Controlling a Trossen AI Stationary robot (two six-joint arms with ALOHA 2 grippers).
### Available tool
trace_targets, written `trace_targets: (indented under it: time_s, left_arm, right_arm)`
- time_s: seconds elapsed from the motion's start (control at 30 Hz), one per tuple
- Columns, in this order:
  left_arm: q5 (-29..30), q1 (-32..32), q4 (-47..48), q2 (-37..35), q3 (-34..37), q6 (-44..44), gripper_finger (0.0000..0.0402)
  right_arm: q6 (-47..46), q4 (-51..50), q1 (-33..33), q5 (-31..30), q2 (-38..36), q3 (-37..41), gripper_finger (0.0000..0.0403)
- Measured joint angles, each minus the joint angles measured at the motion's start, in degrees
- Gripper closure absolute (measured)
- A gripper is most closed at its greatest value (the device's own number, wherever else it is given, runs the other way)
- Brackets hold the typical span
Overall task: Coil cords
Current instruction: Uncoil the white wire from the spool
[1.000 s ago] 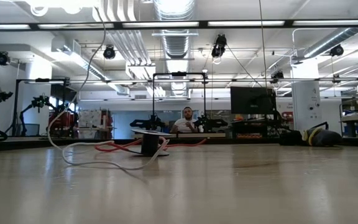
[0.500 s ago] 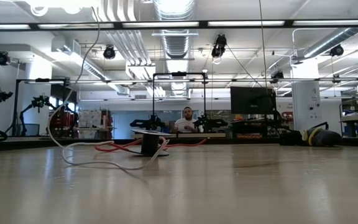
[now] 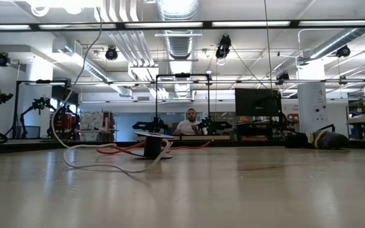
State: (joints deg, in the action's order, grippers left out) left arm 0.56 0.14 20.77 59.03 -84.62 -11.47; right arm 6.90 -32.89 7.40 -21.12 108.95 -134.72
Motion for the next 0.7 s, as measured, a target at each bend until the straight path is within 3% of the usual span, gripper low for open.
trace_targets:
  time_s: [0.23, 0.4, 0.7]
  left_arm:
    - [0.7, 0.0, -0.1, 1.1, -0.1, 0.2, 0.0358]
    - [4.6, 0.0, 0.6, 1.2, -0.1, 0.0, 0.0355]
    - [3.6, 0.0, 3.5, 0.6, -0.1, 0.1, 0.0398]
  right_arm:
    - [0.6, 0.1, 0.0, 0.0, 0.0, 0.0, 0.0401]
    - [1.2, 0.2, 0.0, -0.5, 0.0, 0.0, 0.0401]
    - [1.2, 0.1, 0.0, 0.1, -0.1, 0.0, 0.04]
